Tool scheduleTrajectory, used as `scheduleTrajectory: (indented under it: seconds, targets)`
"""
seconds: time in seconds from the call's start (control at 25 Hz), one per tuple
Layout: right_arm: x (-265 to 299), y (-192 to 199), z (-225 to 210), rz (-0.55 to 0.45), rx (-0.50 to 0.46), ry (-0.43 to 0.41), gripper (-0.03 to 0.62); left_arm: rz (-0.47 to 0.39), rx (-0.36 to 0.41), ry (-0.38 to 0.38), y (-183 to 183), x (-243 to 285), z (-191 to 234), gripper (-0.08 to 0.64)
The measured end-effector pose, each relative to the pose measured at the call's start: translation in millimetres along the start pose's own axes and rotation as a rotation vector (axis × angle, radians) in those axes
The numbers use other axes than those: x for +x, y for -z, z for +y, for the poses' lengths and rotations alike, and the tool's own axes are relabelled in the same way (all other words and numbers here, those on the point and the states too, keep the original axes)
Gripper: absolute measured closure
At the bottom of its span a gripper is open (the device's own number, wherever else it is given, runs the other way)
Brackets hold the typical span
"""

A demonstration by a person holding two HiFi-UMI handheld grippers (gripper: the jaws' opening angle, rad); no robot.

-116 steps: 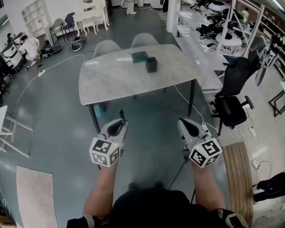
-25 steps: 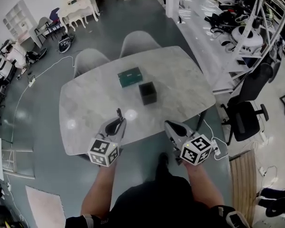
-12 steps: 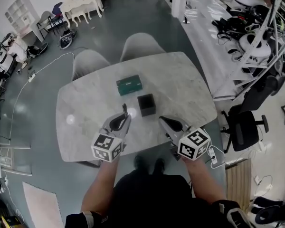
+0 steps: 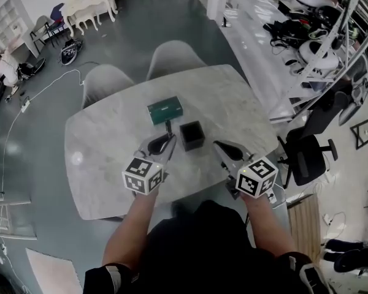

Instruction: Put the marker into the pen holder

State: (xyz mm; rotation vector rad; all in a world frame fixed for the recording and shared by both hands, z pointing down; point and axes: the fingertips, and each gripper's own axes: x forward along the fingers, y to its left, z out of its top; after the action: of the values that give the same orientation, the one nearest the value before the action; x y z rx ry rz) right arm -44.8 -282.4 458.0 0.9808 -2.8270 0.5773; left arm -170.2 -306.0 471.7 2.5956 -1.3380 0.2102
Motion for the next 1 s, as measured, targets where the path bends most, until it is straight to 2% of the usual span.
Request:
scheduleTrajectory:
  seconds: [0.28,0.6,0.8,1.0]
  targets:
    - [5,5,1,0.012,0.015,0.068,0.589,0.042,-0.024,0.072,20,16,8,0.512]
    - [11,11,-41,0.033,0.043,0.120,0.589,0.064,-0.027,0.153,34,74,6,0.512]
    - [18,17,-66,0.064,0.050,0.115,0.589,0.070,-0.047,0.149,47,107,15,0.512]
    - [25,16,-85,0.079,0.059,0.097,0.589,0.138,-0.068,0.135,68,133,17,0.512]
